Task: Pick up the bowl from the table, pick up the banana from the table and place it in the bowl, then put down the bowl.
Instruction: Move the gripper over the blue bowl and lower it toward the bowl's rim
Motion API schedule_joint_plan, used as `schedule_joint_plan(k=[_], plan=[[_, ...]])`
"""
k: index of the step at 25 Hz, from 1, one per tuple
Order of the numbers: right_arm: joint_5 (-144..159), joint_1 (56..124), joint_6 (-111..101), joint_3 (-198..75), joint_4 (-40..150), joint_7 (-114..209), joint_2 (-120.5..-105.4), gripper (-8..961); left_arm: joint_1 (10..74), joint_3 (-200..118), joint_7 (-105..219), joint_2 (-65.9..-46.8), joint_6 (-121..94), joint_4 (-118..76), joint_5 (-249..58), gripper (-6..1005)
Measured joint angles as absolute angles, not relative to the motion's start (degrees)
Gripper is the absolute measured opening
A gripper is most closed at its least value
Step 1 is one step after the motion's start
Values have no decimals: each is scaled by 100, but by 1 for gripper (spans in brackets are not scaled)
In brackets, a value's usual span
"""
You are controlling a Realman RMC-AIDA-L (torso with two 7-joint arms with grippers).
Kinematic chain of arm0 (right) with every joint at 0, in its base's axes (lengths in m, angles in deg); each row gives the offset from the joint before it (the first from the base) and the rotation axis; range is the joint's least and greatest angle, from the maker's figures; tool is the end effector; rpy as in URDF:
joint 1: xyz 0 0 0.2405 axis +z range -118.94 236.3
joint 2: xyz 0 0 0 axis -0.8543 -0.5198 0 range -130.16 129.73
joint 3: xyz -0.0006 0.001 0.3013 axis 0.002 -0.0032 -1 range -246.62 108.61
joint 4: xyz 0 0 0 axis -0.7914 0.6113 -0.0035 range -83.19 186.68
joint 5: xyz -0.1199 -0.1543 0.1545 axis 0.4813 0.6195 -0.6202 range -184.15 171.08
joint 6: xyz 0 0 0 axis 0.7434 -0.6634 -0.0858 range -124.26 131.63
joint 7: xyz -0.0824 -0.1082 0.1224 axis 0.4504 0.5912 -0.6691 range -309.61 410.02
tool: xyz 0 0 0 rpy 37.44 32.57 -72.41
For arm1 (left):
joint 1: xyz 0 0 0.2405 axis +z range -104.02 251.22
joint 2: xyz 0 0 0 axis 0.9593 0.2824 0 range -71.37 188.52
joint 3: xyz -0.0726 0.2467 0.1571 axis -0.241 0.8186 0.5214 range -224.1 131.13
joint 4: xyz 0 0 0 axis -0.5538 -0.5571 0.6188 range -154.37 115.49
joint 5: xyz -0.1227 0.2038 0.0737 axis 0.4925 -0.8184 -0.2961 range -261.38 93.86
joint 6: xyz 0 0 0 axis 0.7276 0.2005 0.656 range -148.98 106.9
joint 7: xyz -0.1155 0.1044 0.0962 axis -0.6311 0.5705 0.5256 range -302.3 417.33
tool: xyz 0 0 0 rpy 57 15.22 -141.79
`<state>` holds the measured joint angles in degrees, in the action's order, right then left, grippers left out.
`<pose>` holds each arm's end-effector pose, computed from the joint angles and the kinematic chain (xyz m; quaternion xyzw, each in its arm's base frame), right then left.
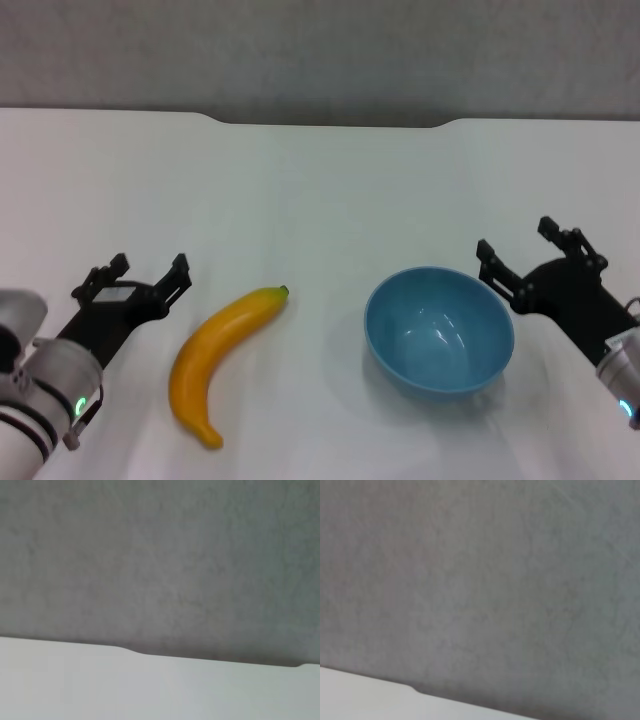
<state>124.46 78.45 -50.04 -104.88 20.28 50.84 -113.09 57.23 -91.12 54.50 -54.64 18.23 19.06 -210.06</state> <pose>0.3420 0.3863 -0.1162 -0.7868 0.2116 0.2735 0.5113 -0.3651 0.3939 -0.1159 -0.7255 -0.3686 -0.2634 0.5181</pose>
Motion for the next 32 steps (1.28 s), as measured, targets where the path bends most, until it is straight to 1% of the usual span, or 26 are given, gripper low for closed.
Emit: schedule_joint_plan(k=[2, 4, 6, 7, 9, 11, 14, 16, 18, 19, 23, 25, 32], plan=[[12453, 7699, -4570, -10741, 1458, 5391, -11143, 881, 5830, -9283, 5476, -5236, 1182, 2564, -21034, 877], [12473, 7505, -4011, -11072, 784, 5720, -10971, 881, 5899, -9567, 5584, -5093, 482, 3099, -21092, 877], [12492, 7310, -3219, -11465, 54, 6106, -10846, 881, 5978, -9999, 5843, -5083, -253, 3472, -21195, 877], [12490, 7236, -2809, -11636, -237, 6275, -10819, 881, 6026, -10217, 5984, -5109, -539, 3612, -21244, 877], [12493, 7088, -1926, -12045, -786, 6654, -10797, 880, 6128, -10718, 6437, -5223, -1208, 3899, -21312, 877], [12494, 6966, -1041, -12528, -1242, 7005, -10841, 880, 6199, -11293, 6931, -5399, -1965, 4163, -21320, 877], [12496, 6903, 486, -13399, -1741, 7435, -11080, 880, 6255, -12301, 7737, -5727, -3375, 4532, -21305, 877], [12496, 6927, 1454, -13990, -1972, 7687, -11286, 880, 6251, -12704, 8058, -5816, -4002, 4690, -21241, 878], [12496, 6960, 2496, -14642, -2265, 7906, -11464, 880, 6176, -13010, 8188, -5812, -4563, 4808, -21144, 878], [12496, 6960, 2496, -14642, -2265, 7906, -11464, 880, 6154, -13065, 8201, -5809, -4648, 4815, -21143, 878], [12496, 7182, 3937, -15440, -2629, 7810, -11472, 880, 6016, -13442, 8462, -5801, -5207, 4828, -21239, 878], [12497, 7243, 4199, -15601, -2679, 7767, -11471, 879, 5975, -13554, 8575, -5802, -5340, 4835, -21374, 878], [12567, 7866, 5757, -16547, -2561, 7352, -11456, 879, 5927, -13582, 8604, -5823, -5472, 4910, -21980, 878]])
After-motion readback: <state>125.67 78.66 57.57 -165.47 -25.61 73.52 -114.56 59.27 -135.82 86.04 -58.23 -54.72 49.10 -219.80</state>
